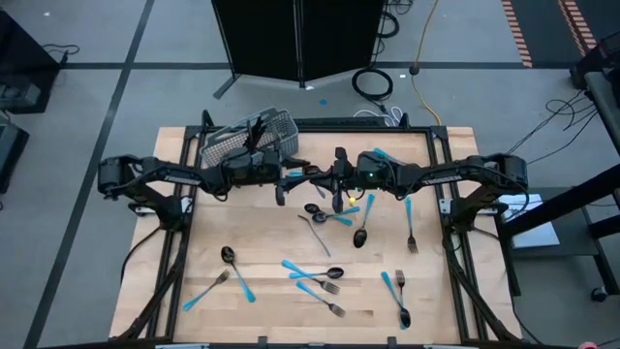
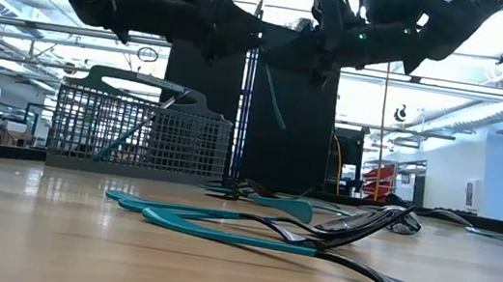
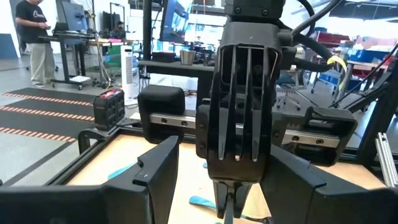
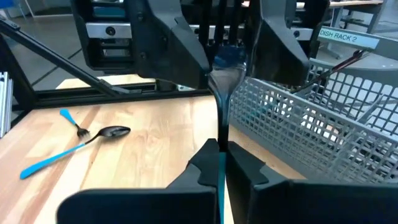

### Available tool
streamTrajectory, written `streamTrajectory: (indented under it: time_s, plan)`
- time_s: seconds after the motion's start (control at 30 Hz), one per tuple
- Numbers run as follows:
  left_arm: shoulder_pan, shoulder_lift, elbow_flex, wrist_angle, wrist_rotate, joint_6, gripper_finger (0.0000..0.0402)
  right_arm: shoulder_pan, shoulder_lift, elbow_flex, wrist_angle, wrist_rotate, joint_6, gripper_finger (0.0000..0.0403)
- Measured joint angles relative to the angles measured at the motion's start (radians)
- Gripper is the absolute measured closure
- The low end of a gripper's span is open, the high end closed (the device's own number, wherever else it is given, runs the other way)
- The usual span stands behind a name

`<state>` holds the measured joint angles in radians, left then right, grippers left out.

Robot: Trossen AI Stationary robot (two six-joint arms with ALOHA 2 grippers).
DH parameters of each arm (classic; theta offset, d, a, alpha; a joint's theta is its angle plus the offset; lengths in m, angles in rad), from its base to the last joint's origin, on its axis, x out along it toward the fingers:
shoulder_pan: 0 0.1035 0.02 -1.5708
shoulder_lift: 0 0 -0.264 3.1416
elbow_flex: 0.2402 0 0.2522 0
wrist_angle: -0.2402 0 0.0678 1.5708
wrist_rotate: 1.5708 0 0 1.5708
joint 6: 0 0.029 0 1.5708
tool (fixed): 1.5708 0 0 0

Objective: Sort silverware
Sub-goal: Put the blue fork in the silverware rack

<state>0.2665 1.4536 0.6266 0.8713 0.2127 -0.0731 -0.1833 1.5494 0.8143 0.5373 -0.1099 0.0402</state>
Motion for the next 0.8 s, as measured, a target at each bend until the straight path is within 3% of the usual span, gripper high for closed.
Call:
streamTrajectory:
  time_s: [0.13, 0.33, 0.53, 0.8]
  plan:
    - [0.0, 0.0, 0.0, 0.001, 0.002, -0.001, 0.0227, 0.0, 0.0, 0.0, -0.003, 0.001, -0.003, 0.0402]
    - [0.0, 0.0, 0.0, 0.002, 0.006, 0.0, 0.0314, -0.001, 0.0, 0.0, -0.003, 0.007, -0.007, 0.0402]
    - [0.0, 0.0, 0.0, 0.002, 0.006, 0.0, 0.0315, -0.001, 0.0, 0.0, -0.006, 0.007, -0.009, 0.0386]
    - [0.01, -0.003, 0.0, 0.0, 0.005, 0.008, 0.0315, -0.004, -0.003, 0.0, -0.015, 0.022, -0.086, 0.0323]
